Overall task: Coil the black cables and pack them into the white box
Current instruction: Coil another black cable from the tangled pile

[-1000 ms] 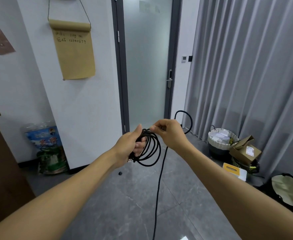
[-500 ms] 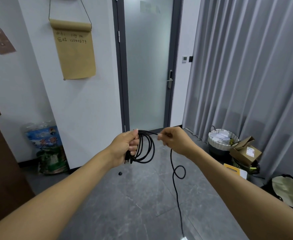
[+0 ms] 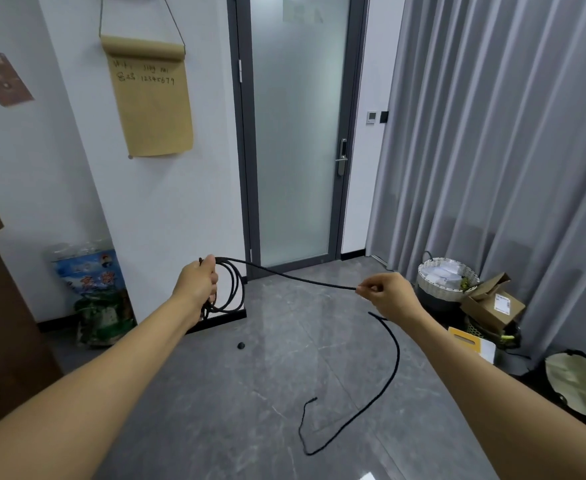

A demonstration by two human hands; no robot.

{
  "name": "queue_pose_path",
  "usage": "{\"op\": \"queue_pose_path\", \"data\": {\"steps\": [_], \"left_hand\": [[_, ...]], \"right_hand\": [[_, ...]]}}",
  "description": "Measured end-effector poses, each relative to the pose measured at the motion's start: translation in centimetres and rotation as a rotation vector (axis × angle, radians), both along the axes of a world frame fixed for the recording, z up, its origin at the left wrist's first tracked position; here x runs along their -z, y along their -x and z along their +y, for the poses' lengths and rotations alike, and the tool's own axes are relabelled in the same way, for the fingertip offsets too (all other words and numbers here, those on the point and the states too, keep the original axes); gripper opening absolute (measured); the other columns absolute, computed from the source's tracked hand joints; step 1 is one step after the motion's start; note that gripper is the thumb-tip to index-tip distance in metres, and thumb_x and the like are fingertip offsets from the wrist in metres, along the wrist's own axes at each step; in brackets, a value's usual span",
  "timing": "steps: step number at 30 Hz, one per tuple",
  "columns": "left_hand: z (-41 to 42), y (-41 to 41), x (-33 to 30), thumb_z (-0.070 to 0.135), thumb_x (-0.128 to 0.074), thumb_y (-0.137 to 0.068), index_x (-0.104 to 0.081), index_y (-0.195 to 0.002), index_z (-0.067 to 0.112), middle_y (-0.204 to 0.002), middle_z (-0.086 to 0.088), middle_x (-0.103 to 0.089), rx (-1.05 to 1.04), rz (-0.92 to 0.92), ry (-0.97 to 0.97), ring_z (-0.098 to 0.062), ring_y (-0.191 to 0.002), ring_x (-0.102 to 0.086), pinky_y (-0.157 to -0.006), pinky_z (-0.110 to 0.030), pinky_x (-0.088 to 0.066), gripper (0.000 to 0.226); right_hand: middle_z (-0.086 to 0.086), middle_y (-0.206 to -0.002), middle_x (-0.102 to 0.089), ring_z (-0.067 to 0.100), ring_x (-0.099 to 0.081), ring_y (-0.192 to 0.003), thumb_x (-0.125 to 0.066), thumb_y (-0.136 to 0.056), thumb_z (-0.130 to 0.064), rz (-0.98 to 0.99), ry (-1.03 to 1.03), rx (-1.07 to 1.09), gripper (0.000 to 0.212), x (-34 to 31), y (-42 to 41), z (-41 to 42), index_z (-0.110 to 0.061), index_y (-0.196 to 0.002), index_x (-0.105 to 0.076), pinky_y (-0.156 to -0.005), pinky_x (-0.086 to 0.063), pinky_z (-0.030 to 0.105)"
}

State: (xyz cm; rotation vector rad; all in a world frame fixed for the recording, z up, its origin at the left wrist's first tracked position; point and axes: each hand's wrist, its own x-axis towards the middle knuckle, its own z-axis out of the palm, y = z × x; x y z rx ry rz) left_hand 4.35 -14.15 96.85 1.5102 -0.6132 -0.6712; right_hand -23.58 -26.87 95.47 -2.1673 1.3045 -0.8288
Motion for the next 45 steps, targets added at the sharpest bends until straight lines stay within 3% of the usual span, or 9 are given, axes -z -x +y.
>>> {"op": "queue_pose_path", "data": {"steps": [2, 6, 9, 12, 17, 25, 31, 37, 45], "left_hand": [[-0.3, 0.3, -0.1, 0.026, -0.033, -0.1, -0.028, -0.067, 0.019, -0.059, 0.002, -0.027, -0.023, -0.108, -0.012, -0.013, -0.048, -0.022, -0.046, -0.025, -0.022, 0.033], [-0.8, 1.8, -0.4, 0.031, -0.03, -0.102, -0.029, -0.069, 0.018, -0.063, 0.002, -0.033, -0.042, -0.341, -0.042, -0.017, -0.054, -0.027, -0.048, -0.028, -0.022, 0.035], [-1.0, 3.0, -0.3, 0.033, -0.03, -0.102, -0.031, -0.071, 0.018, -0.064, 0.002, -0.037, -0.008, -0.431, -0.038, -0.016, -0.056, -0.033, -0.051, -0.031, -0.026, 0.034], [-0.8, 4.1, -0.3, 0.032, -0.031, -0.102, -0.033, -0.073, 0.019, -0.065, 0.003, -0.039, 0.066, -0.451, -0.028, -0.013, -0.054, -0.034, -0.055, -0.031, -0.028, 0.032], [-0.3, 6.5, -0.8, 0.031, -0.034, -0.102, -0.041, -0.074, 0.015, -0.065, -0.001, -0.042, 0.278, -0.421, -0.009, -0.017, -0.058, -0.04, -0.056, -0.028, -0.037, 0.032], [0.1, 8.7, -1.6, 0.033, -0.03, -0.103, -0.041, -0.075, 0.015, -0.053, 0.003, -0.042, 0.503, 0.016, 0.108, -0.01, -0.044, -0.041, -0.045, -0.018, -0.037, 0.035], [0.0, 8.9, -1.3, 0.038, -0.027, -0.103, -0.04, -0.072, 0.016, -0.047, 0.009, -0.032, 0.604, 0.232, 0.119, -0.006, -0.039, -0.028, -0.047, -0.021, -0.031, 0.04], [0.7, 8.4, -1.4, 0.034, -0.042, -0.099, -0.035, -0.066, 0.02, -0.046, 0.011, -0.024, 0.608, 0.121, 0.055, -0.004, -0.038, -0.019, -0.04, -0.017, -0.022, 0.036], [0.7, 4.6, -0.3, 0.019, -0.046, -0.098, -0.034, -0.063, 0.02, -0.04, 0.012, -0.029, 0.225, 0.111, 0.046, -0.003, -0.033, -0.02, -0.035, -0.016, -0.019, 0.037]], "right_hand": [[0.002, -0.081, -0.071, 0.012, -0.058, -0.071, -0.065, -0.087, -0.016, 0.069, 0.064, -0.053, 0.013, -0.7, -1.1, 0.9, -0.009, -0.091, -0.075, -0.067, -0.046, 0.024], [-0.001, -0.1, -0.072, 0.012, -0.063, -0.086, -0.062, -0.088, -0.016, 0.249, 0.122, -0.332, 0.016, -2.9, -4.1, 4.0, -0.014, -0.097, -0.075, -0.081, -0.05, 0.025], [-0.003, -0.098, -0.07, 0.008, -0.06, -0.084, -0.06, -0.089, -0.015, 0.26, 0.13, -0.529, 0.016, -3.9, -6.0, 5.9, -0.012, -0.097, -0.074, -0.082, -0.049, 0.022], [-0.013, -0.086, -0.064, -0.004, -0.058, -0.074, -0.063, -0.088, -0.015, 0.118, 0.037, -0.608, 0.014, -4.6, -7.1, 6.7, -0.009, -0.095, -0.073, -0.075, -0.046, 0.009], [-0.007, -0.08, -0.068, -0.004, -0.06, -0.072, -0.063, -0.087, -0.011, -0.199, -0.1, -0.554, 0.011, -5.3, -7.5, 6.5, -0.004, -0.092, -0.072, -0.076, -0.048, 0.012], [-0.006, -0.069, -0.065, -0.006, -0.059, -0.06, -0.062, -0.088, -0.006, -0.523, -0.166, -0.379, 0.012, -5.1, -6.7, 5.6, -0.008, -0.08, -0.069, -0.065, -0.046, 0.007], [-0.005, -0.067, -0.066, -0.004, -0.059, -0.06, -0.066, -0.085, -0.008, -0.526, -0.151, -0.341, 0.011, -4.3, -6.4, 5.4, -0.011, -0.076, -0.071, -0.065, -0.048, 0.01], [-0.004, -0.061, -0.062, 0.0, -0.054, -0.053, -0.073, -0.078, -0.01, -0.527, -0.229, -0.338, 0.008, -4.0, -6.0, 5.1, -0.01, -0.071, -0.069, -0.058, -0.046, 0.011], [0.0, -0.059, -0.055, 0.006, -0.044, -0.05, -0.068, -0.085, -0.019, -0.327, -0.211, -0.089, 0.016, -1.2, -3.5, 2.7, -0.004, -0.083, -0.072, -0.053, -0.036, 0.018]]}}
